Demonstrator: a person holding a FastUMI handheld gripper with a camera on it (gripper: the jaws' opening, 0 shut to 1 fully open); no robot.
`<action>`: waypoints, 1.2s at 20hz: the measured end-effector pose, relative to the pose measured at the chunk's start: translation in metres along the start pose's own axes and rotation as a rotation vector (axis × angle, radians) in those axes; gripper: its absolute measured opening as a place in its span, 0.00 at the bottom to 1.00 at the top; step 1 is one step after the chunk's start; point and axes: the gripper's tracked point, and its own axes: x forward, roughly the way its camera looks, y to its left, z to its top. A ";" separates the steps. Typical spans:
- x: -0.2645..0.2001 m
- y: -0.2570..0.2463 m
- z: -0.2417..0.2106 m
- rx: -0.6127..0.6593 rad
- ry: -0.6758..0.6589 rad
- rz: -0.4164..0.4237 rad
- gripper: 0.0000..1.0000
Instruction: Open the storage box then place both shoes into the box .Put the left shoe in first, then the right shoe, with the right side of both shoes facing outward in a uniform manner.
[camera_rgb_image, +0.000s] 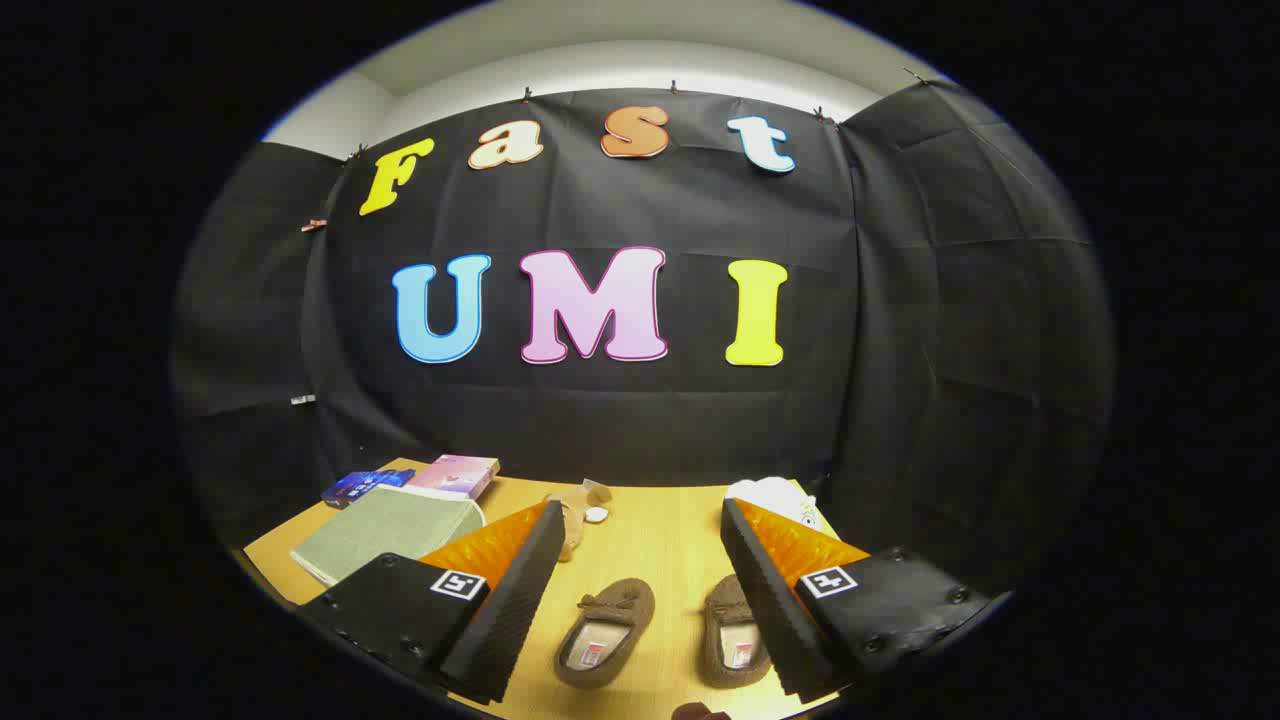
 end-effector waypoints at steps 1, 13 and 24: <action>0.002 0.002 -0.003 -0.002 0.006 -0.001 0.98; 0.010 0.006 -0.006 -0.017 0.033 -0.039 0.98; 0.031 0.052 -0.038 0.020 0.148 0.105 0.98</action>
